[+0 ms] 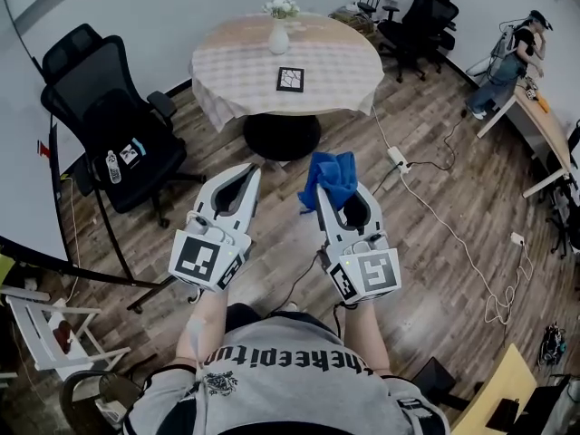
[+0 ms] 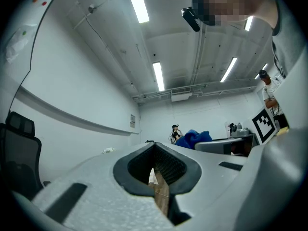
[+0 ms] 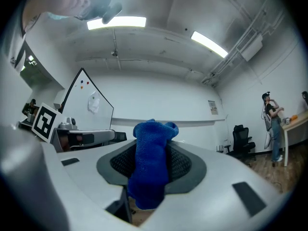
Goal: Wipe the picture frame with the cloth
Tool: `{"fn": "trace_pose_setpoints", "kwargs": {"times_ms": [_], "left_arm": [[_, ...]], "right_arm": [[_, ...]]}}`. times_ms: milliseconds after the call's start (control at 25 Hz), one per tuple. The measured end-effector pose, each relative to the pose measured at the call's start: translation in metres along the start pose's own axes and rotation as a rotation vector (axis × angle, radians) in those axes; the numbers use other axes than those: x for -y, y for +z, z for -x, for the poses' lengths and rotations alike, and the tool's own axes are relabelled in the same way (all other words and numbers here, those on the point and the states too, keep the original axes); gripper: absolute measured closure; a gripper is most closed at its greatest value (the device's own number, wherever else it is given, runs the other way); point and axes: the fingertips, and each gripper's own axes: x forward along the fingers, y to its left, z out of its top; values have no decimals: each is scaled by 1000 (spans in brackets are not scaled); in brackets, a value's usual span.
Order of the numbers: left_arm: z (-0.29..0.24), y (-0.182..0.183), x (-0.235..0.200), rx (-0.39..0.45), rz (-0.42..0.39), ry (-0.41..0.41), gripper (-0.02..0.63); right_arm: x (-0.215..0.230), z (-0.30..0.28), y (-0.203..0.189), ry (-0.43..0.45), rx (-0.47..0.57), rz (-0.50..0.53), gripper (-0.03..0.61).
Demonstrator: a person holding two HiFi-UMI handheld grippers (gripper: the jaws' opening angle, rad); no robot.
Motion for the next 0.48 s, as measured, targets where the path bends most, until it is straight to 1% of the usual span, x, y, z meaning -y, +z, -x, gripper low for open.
{"fn": "trace_pose_setpoints", "kwargs": {"times_ms": [160, 320, 480], "left_arm": [[-11, -5, 10, -16, -17, 8, 597], [-21, -8, 4, -27, -24, 25, 598], [-33, -11, -7, -33, -25, 14, 597]], "right_arm": [[15, 0, -2, 17, 7, -12, 426], [25, -6, -5, 20, 12, -24, 426], [36, -20, -8, 1, 10, -31, 426]]}}
